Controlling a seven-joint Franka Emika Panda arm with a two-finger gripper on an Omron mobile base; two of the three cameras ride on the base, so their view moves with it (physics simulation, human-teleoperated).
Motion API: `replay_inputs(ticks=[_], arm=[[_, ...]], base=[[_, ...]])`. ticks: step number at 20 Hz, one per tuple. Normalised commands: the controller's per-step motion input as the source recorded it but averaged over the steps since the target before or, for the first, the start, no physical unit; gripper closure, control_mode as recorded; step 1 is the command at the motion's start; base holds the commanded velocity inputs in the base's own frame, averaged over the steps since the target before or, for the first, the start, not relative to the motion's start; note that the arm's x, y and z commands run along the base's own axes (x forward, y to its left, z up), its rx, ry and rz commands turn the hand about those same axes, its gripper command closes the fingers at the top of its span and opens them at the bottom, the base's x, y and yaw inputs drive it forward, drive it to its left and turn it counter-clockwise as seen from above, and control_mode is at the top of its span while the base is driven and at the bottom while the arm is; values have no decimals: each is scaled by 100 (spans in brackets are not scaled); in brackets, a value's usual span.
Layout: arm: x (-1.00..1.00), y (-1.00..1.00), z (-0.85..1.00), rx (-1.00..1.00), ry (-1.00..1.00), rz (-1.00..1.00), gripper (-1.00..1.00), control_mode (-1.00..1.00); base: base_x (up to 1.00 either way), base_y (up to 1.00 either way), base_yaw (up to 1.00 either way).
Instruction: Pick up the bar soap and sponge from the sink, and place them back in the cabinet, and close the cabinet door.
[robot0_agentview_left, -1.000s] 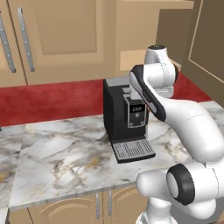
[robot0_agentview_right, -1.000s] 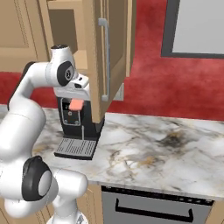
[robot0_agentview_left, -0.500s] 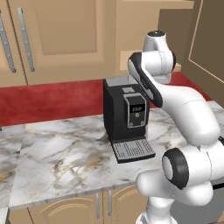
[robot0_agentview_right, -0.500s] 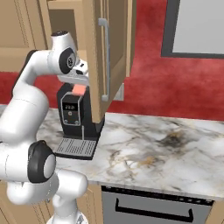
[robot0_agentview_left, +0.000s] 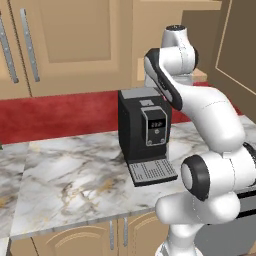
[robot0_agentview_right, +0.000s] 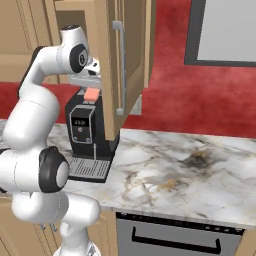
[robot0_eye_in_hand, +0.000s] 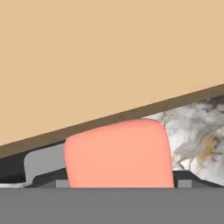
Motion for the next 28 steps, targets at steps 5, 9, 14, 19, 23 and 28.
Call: replay_inputs(ticks=[5, 9, 14, 19, 23, 28], arm=[[20, -3, 32, 0, -6, 0, 100, -100], [3, -3, 22, 0, -3, 0, 100, -100], [-11, 0, 1, 0, -6, 0, 100, -100], [-11, -4, 4, 0, -17, 0, 100, -100], [-3, -10, 7, 0, -19, 0, 100, -100], [8, -12, 1, 0, -13, 0, 100, -100]], base=[[0, 0, 0], [0, 0, 0], [0, 0, 0], [0, 0, 0], [0, 0, 0], [0, 0, 0]])
